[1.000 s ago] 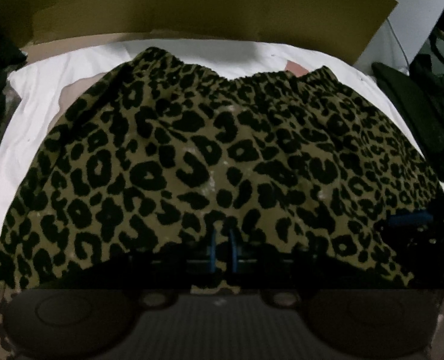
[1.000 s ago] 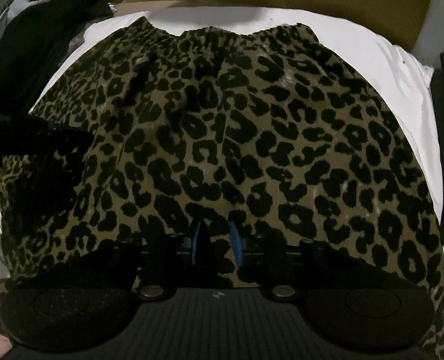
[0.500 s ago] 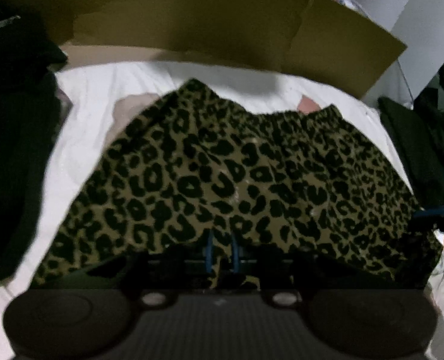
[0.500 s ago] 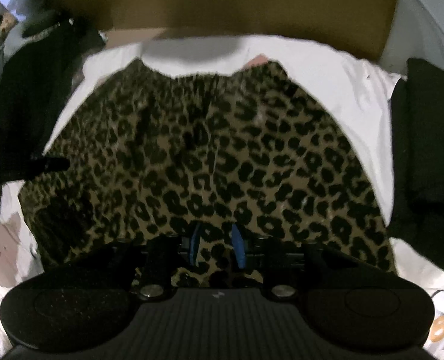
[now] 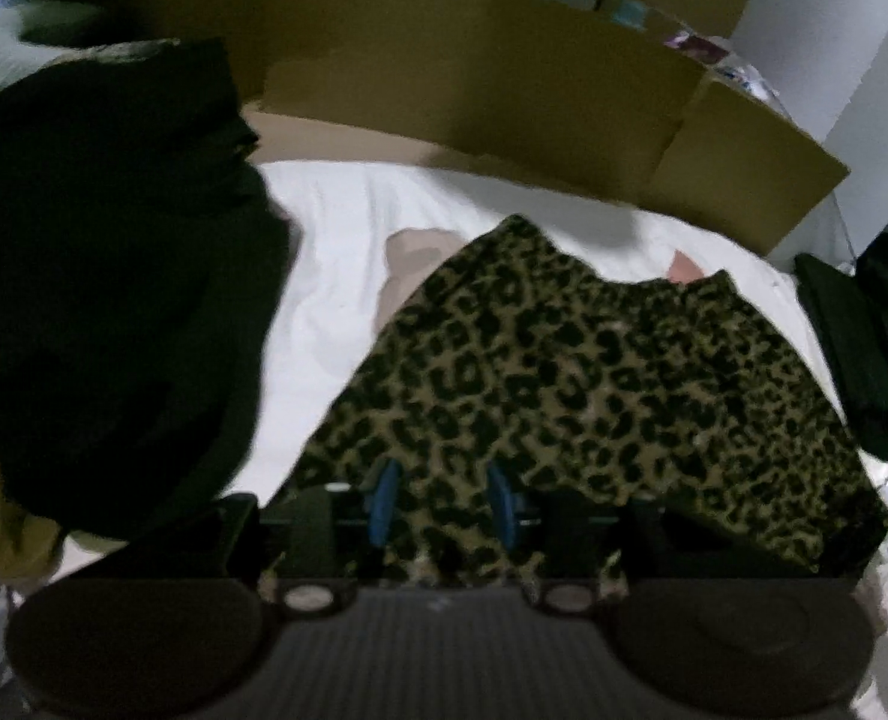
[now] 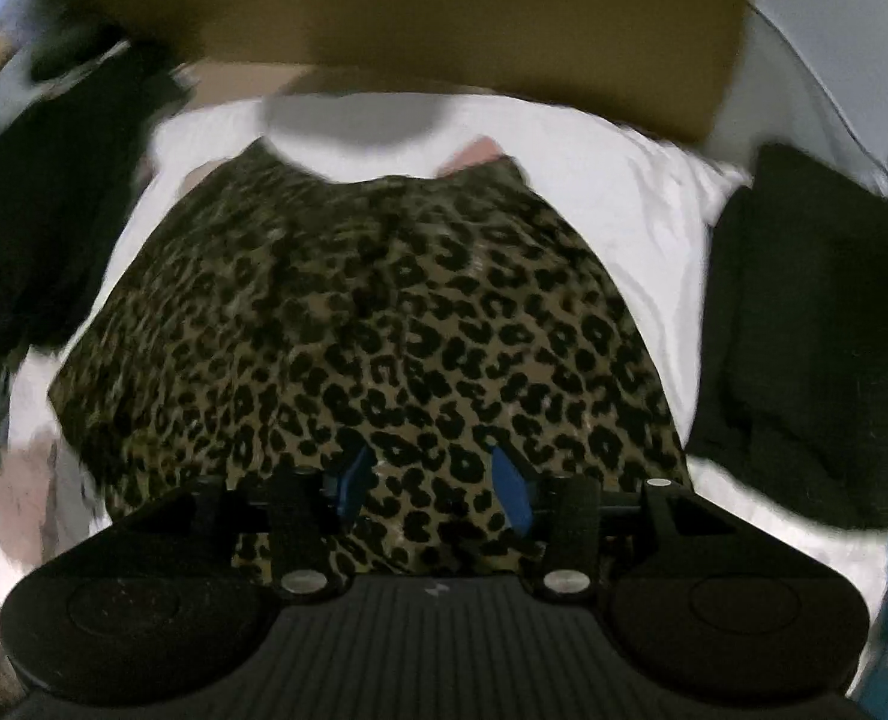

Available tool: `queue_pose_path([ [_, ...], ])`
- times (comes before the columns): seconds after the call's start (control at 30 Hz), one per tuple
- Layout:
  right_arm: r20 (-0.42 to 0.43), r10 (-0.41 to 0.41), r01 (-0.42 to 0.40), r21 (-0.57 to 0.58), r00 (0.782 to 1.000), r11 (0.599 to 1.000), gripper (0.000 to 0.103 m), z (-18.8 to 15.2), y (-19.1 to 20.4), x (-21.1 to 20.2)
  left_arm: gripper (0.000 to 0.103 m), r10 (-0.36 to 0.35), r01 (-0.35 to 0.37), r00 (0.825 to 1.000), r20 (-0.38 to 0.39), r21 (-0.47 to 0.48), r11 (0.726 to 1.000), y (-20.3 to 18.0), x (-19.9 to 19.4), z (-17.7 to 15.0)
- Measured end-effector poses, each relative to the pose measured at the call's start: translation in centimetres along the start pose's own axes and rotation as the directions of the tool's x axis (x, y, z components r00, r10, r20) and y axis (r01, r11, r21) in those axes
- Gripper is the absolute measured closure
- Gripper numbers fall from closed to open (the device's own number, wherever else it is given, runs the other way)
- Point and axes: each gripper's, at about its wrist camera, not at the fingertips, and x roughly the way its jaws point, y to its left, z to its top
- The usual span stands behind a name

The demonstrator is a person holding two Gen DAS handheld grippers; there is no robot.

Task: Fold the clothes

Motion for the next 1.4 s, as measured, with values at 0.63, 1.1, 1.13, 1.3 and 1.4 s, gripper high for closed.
queue_pose_path([
  [0.63,0.015,-0.109,0.108,0.041,0.994,0.993,0.051,-11.7,2.7,8.2,0.056,0.119,-0.117,0.993,0.026,-0.054,0.992,8.0,-1.2,-6.9],
  [1.1,-0.035,-0.153,0.150,-0.074,0.988,0.986,0.050,-14.8,5.0,10.1,0.056,0.100,-0.098,0.995,0.014,-0.096,0.991,11.2,1.1,-8.0],
  [1.13,-0.035,-0.157,0.154,-0.068,0.987,0.986,0.050,-15.3,5.0,9.9,0.057,0.096,-0.095,0.995,0.011,-0.089,0.992,11.2,1.4,-8.0],
  [1.3,-0.040,-0.169,0.167,-0.040,0.985,0.985,0.050,-16.1,5.3,9.3,0.061,0.101,-0.101,0.995,0.010,-0.023,0.995,10.9,2.5,-7.9],
  [1.4,-0.050,-0.171,0.169,-0.039,0.984,0.985,0.050,-16.1,5.4,9.1,0.064,0.070,-0.071,0.997,-0.012,-0.048,0.996,11.4,3.2,-8.0],
])
